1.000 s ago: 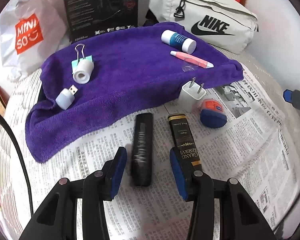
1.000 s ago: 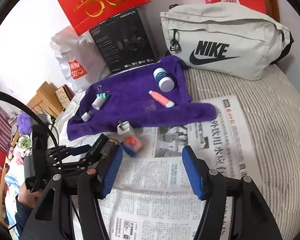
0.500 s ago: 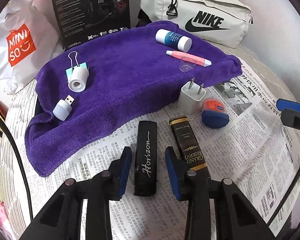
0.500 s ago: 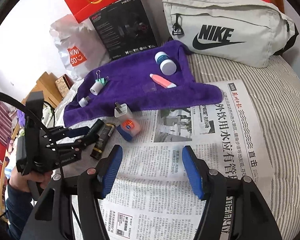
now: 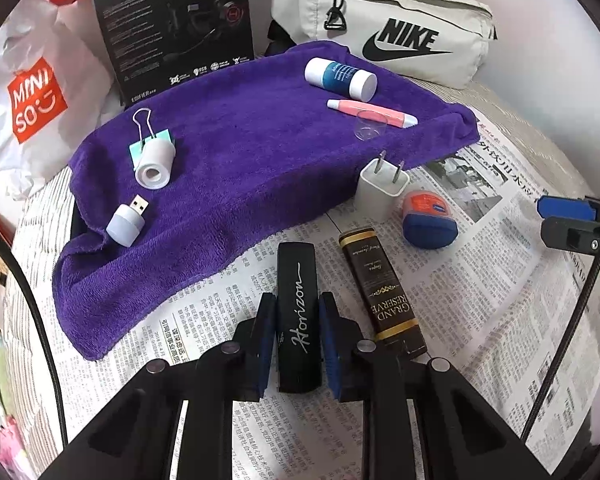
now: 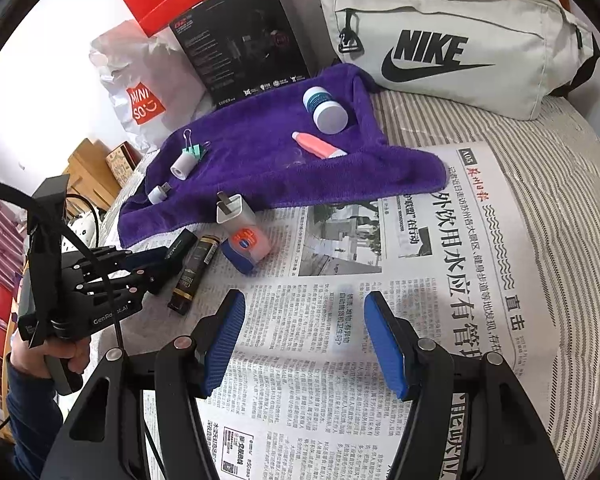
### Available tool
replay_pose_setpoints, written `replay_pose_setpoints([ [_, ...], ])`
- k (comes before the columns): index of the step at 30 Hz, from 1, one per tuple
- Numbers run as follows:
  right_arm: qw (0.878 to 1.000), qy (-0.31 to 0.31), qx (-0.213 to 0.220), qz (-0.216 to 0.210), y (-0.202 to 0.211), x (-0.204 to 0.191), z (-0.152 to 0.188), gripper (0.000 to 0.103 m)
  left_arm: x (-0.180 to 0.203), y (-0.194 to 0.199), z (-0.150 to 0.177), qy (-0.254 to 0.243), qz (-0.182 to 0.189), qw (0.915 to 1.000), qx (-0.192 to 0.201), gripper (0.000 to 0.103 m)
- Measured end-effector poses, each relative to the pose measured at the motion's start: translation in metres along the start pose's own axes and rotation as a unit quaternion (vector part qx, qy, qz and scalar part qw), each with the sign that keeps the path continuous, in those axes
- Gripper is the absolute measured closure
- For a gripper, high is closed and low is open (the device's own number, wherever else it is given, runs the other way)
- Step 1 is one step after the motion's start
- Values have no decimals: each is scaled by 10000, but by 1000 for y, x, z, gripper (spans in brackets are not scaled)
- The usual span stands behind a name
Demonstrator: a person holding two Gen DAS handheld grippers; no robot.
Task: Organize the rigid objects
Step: 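Close the left tool on the black Horizon case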
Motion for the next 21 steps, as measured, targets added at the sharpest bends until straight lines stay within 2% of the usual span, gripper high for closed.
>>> replay_pose_setpoints([
  [13,9986,341,-214,-342,-32,-23,-7,42,-8,1,9,188,48,9998,-15,82],
  [16,9966,656,-373,-344,-46,-29,-15,42,-15,1,13,283,67,9996,-43,82],
  [18,9948,848,-540,-189,-54,-31,-19,42,-17,2,15,316,58,9995,-41,82],
  [21,9919,1136,-561,-107,-61,-32,-26,42,-19,1,15,397,61,9992,-51,82],
])
Point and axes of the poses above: each gripper's, at about its wrist camera, not at the fingertips, and y roughly against the way its jaws point, x to its right, z to its underside, the point moved 2 cm from there along -y, roughly the way its jaws point, and after that the axes turned 14 degrees about -z, right-handed, at the moved point
